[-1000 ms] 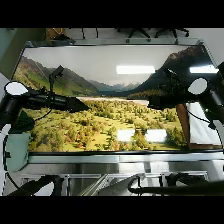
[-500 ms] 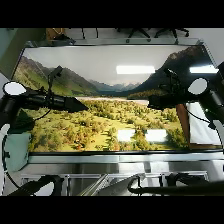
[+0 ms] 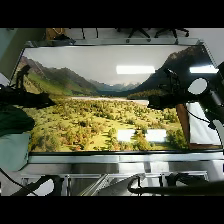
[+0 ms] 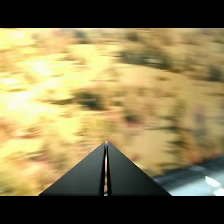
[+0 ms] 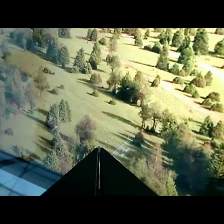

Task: Fold the shirts.

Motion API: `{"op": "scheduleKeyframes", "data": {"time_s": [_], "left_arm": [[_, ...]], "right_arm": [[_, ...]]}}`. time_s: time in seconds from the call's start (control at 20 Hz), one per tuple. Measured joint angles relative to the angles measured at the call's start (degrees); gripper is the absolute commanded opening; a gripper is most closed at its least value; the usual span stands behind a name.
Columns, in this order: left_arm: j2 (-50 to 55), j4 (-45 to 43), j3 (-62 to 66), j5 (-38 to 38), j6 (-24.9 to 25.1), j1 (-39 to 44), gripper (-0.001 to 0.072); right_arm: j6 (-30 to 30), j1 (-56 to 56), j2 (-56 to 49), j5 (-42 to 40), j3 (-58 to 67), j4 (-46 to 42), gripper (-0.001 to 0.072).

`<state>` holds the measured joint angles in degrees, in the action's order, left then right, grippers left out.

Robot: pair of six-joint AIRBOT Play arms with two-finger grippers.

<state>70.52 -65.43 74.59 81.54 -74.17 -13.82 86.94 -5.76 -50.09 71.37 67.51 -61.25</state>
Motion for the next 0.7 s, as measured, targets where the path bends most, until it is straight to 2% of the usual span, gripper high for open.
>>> {"op": "scheduleKeyframes", "data": {"time_s": [0.05,0.2,0.45,0.7], "left_arm": [[0.0,-4.6,0.8,-0.4,-1.3,-1.3,0.0689],[1.2,-16.3,2.1,-2.7,-4.9,-5.7,0.0693],[8.4,-24.2,2.7,-9.3,-6.4,-11.9,0.0693],[17.9,-35.7,2.8,-15.2,-7.1,-13.8,0.0694]], "right_arm": [[0.0,0.0,0.0,0.0,0.0,0.0,0.0016],[0.0,0.0,0.0,0.0,0.0,0.0,0.0016],[0.0,0.0,0.0,0.0,0.0,0.0,0.0016],[0.0,0.0,0.0,0.0,0.0,0.0,0.0016]]}}
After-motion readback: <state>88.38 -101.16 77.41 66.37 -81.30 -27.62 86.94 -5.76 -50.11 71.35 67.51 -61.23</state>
